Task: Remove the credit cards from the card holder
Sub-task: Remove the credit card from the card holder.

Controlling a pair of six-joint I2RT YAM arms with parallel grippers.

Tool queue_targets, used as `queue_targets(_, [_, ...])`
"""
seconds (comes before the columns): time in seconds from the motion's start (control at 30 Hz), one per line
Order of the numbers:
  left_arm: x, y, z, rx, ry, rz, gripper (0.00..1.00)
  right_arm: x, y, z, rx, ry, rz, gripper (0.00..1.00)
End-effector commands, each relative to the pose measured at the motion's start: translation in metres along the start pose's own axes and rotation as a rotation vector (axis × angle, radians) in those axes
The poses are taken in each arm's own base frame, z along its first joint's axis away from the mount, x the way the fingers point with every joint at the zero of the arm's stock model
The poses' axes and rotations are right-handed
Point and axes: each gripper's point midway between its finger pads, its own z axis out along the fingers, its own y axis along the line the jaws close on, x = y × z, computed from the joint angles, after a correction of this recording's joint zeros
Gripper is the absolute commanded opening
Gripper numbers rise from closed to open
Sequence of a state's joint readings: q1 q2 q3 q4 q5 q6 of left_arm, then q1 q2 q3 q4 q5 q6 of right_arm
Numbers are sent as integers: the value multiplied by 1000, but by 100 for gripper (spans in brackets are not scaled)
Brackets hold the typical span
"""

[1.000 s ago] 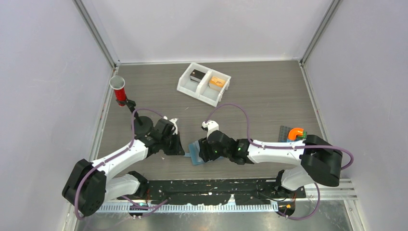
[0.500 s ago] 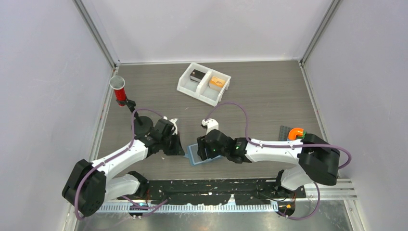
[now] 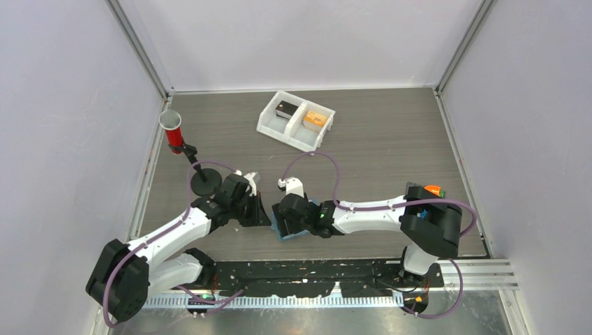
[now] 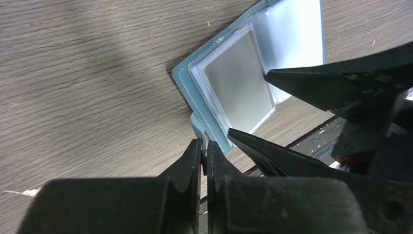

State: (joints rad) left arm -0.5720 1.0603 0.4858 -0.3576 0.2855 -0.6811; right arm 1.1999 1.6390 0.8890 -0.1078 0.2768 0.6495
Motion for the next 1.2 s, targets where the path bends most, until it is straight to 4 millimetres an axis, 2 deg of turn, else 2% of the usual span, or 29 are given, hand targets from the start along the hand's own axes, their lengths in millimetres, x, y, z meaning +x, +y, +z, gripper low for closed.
queue_targets(0.0, [-7, -14, -4, 65, -38, 3, 0, -12, 3, 3, 46, -42, 7, 71])
queue_targets(0.17, [-6, -13, -5, 65, -40, 0, 0, -7, -6, 6, 98, -46, -13, 70])
queue_targets(0.4, [-2, -4, -6, 29, -38, 4, 0, -7, -15, 0, 130, -60, -17, 50])
queue_targets(0.5, [-2, -2, -7, 16, -44, 9, 0, -8, -20, -4, 149, -73, -15, 47])
queue_targets(0.73, [-2, 2, -4, -13, -24, 16, 0, -6, -25, -12, 150, -70, -14, 47])
queue_targets(0.93, [-7, -3, -8, 3, -46, 16, 0, -6, -1, -16, 27, -57, -6, 56])
queue_targets(1.17, [-7, -3, -10, 5, -46, 25, 0, -3, 6, -9, 9, -45, -23, 61])
